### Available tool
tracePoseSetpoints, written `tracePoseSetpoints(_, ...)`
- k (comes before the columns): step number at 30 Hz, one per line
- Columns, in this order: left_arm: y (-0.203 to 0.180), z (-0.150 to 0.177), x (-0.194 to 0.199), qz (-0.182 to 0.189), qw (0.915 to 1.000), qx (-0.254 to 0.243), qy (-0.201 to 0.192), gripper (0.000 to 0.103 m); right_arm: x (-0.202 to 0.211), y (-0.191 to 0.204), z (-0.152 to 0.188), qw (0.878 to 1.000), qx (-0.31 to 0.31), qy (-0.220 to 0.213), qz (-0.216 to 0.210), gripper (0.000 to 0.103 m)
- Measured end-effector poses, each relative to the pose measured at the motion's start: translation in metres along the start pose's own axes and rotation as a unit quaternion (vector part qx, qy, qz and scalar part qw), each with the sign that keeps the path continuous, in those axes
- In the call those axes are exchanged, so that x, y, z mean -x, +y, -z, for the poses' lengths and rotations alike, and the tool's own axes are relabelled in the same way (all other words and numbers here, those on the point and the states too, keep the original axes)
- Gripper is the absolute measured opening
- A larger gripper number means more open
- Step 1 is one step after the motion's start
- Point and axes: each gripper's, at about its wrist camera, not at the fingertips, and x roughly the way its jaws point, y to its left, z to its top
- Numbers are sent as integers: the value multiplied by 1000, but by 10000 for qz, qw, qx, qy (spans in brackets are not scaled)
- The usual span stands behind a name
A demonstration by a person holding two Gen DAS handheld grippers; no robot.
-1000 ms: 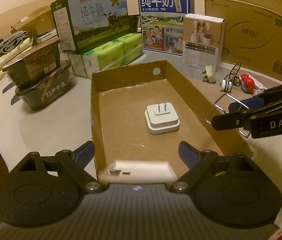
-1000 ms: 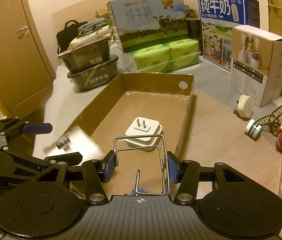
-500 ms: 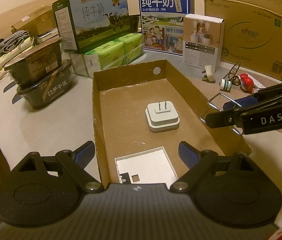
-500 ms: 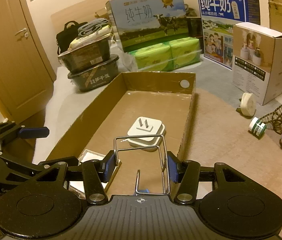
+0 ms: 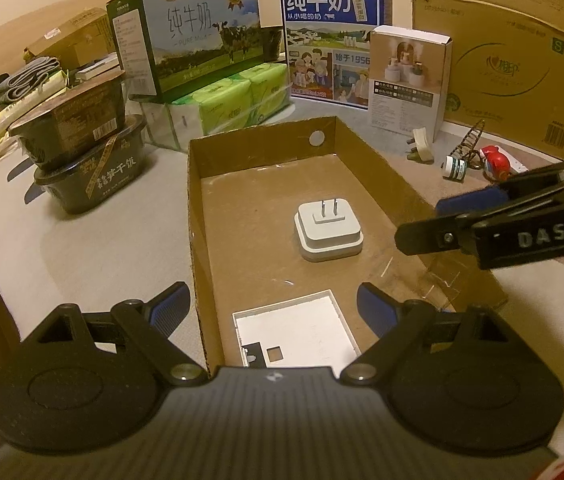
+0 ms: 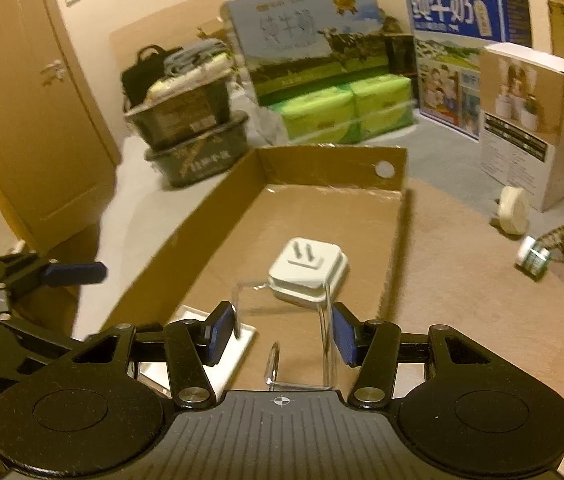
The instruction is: Organize rigid objects
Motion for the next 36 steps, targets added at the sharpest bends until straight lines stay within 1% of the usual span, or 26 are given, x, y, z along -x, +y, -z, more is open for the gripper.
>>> tracePoseSetpoints(1,1,1,0,-5,10000,3,1,89,2,1,0,9999,45,-85,32,77)
tracePoseSetpoints(2,1,2,-1,-6,10000,8,4,89,4,1,1,9998,55,-162,96,80)
tracePoseSetpoints(3,2,3,-1,-8,10000,13,7,89,5,0,1,9997,31,-195,145,80)
tracePoseSetpoints(9,0,4,1,-21,10000,78,-18,89,16,-12,8,9992,-267,-185,249,80)
tracePoseSetpoints(18,-14,1,12,69,9996,240,-97,89,53,-31,31,9965,-610,-204,529,80)
tracePoseSetpoints(26,-39,-3,22,270,9988,332,-221,89,95,-40,50,9932,-565,-440,915,80)
tracePoseSetpoints(36,-80,-12,31,521,9975,355,-327,89,144,-69,71,9847,-868,-654,1365,80)
